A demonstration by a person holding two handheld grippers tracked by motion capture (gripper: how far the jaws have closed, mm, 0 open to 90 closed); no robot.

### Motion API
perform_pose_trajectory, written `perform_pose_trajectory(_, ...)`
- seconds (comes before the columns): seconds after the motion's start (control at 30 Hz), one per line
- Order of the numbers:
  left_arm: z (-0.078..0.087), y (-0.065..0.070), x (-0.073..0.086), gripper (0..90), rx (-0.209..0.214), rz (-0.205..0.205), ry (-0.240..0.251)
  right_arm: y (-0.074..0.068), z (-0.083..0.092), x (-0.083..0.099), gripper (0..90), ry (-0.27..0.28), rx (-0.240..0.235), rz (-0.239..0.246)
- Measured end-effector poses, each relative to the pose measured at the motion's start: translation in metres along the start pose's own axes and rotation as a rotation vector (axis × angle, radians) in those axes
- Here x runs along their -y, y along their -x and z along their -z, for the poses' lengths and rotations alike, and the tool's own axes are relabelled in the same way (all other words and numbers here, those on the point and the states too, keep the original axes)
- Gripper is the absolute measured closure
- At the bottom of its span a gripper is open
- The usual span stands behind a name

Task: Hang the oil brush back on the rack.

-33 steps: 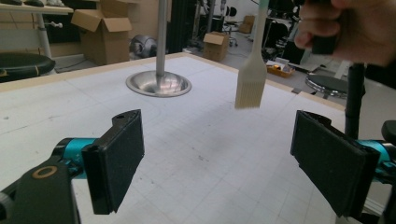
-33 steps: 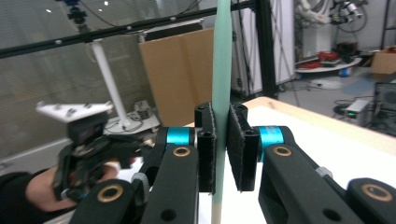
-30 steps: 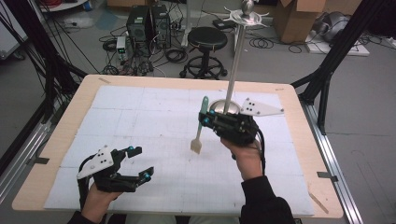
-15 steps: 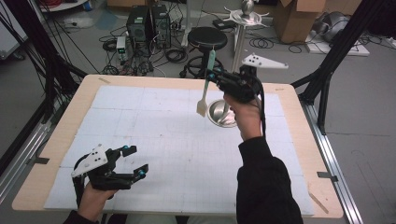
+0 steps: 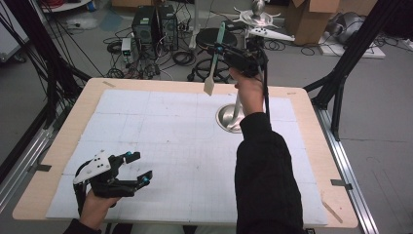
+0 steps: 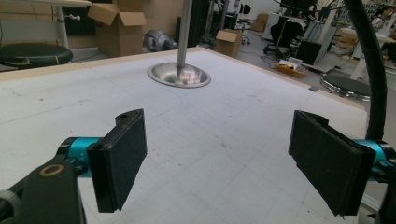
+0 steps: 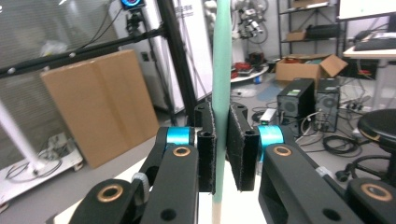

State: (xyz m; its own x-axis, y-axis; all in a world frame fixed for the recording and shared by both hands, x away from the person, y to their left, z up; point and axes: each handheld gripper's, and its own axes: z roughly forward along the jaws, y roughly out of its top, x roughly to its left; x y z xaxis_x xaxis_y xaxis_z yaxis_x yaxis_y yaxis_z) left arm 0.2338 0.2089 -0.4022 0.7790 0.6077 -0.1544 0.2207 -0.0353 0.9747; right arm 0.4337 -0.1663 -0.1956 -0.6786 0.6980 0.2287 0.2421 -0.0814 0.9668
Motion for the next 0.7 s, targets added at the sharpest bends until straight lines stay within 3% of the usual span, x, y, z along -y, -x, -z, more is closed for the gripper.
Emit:
perform_pose_trajectory(0.17,0.000,-0.001,0.000,19.7,0.003,0.001,0.000,0.008,0.001,-0.005,82.4,0.020,0.042,-0.029)
perform_pose_trajectory(0.7,0.000,0.000,0.001,19.9,0.009,0.004,0.006,0.013,-0.002,-0.007,82.3,0.009,0.093,-0.066)
